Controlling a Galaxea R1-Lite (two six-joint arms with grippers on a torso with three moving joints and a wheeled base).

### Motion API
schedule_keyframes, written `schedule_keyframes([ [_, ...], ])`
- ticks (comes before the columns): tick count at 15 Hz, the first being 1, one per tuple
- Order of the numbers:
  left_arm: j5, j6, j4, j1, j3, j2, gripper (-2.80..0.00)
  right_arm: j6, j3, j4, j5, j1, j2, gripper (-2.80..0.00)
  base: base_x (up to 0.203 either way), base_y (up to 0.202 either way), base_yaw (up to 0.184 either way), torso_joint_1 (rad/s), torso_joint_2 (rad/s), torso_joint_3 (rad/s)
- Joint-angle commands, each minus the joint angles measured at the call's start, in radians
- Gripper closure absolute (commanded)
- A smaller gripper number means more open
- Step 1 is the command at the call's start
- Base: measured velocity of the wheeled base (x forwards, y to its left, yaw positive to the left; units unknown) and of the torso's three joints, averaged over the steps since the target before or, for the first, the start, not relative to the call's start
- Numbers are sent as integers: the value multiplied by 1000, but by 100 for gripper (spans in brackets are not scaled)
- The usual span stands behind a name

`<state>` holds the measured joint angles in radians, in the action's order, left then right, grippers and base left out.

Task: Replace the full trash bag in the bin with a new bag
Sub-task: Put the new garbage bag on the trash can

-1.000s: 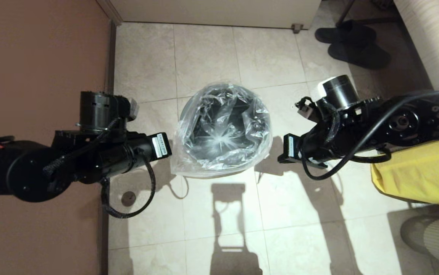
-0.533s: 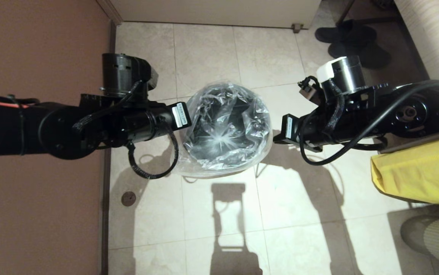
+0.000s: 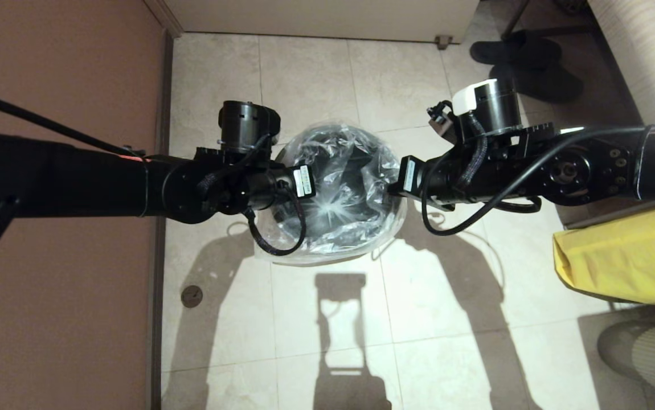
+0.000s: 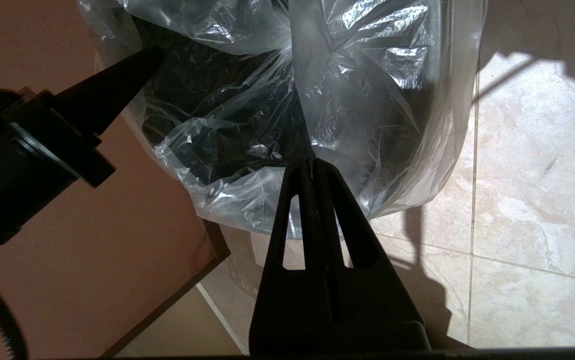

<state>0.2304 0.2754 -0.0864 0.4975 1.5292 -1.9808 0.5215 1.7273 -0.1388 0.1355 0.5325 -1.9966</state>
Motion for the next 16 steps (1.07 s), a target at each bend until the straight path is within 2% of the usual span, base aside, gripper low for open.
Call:
schedule_keyframes([
  [1,8,-12,-18,-9,18,-51,0,3,11,1,-1,3,-17,0,0,0,0,0,0,0],
  [3,21,-25,-64,-29,32,-41,0,2,12,-3,-2,0,-11,0,0,0,0,0,0,0],
  [10,38,-26,-69,-56,39,20,0,3,8,-4,-3,1,-17,0,0,0,0,0,0,0],
  [16,37,-30,-70,-94,39,5,0,3,6,-4,-4,1,-17,0,0,0,0,0,0,0],
])
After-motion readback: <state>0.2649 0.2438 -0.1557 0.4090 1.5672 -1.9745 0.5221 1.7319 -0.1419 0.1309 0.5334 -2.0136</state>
